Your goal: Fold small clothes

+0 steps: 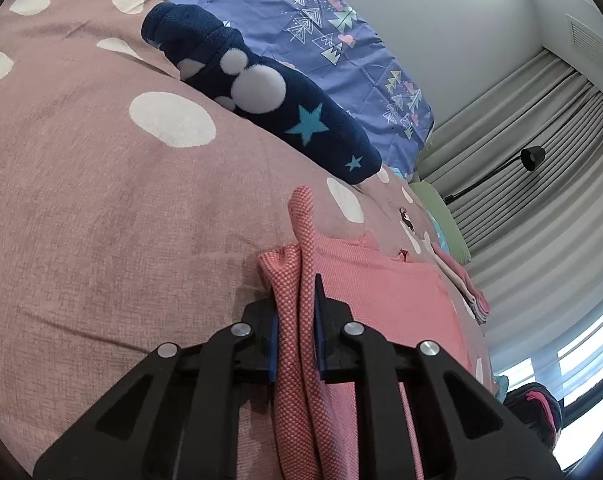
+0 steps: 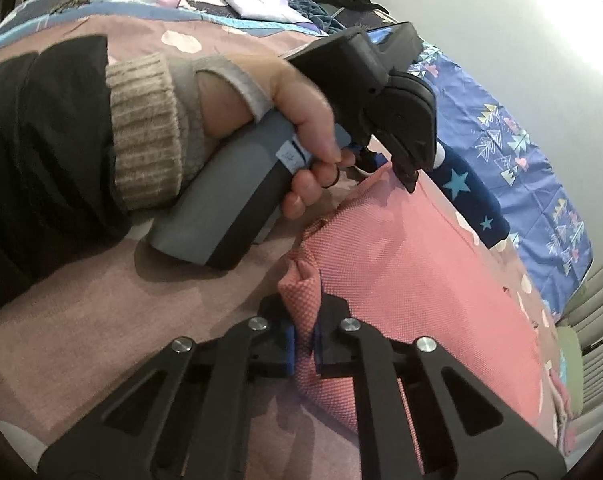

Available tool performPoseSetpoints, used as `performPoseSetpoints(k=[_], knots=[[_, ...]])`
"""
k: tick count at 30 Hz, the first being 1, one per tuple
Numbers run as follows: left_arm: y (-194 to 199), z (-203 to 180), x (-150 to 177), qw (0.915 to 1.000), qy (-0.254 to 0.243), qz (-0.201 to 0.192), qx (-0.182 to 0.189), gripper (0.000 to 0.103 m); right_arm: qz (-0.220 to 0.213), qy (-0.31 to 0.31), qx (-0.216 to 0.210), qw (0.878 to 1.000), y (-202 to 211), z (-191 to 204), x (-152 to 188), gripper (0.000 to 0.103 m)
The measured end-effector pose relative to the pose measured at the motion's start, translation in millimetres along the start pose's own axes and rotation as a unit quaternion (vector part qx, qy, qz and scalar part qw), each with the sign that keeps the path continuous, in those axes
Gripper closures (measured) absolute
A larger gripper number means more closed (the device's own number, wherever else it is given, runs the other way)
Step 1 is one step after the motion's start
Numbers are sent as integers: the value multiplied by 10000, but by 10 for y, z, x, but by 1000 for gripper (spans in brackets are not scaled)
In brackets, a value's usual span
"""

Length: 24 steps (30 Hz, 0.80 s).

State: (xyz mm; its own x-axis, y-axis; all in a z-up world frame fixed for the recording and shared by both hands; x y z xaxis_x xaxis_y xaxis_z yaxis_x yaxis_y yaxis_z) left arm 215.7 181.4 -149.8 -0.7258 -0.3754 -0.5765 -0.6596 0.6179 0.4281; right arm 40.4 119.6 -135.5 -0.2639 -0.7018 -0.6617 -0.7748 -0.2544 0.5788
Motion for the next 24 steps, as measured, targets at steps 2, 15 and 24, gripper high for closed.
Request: performPoseSetpoints(k=[2, 15, 24], knots=[[2, 2, -1, 10000, -13, -2, -10, 90, -30, -74, -32, 10000, 16, -27, -1, 98], [8, -159, -3, 9980, -369, 27, -519, 90, -393, -1264, -391, 9904, 267, -417, 15, 98], [57, -520, -169, 9960, -564, -53, -684, 92, -1058, -2643, -1151, 9517, 592, -884, 174, 98]])
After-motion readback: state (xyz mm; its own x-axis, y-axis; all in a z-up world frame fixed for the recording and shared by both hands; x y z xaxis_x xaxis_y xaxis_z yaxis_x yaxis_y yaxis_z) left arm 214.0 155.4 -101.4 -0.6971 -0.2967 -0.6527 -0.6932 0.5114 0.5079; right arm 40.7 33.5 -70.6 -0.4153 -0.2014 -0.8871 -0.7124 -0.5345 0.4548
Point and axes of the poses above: each gripper's, at about its wrist camera, not at the fingertips, and y roughly against the way its jaws point, z to its left, x to its underside, the point moved 3 cm from there along -y, roughly the way its jaws point, and after that the axes turned 7 degrees about -z, right-handed, at the moved point
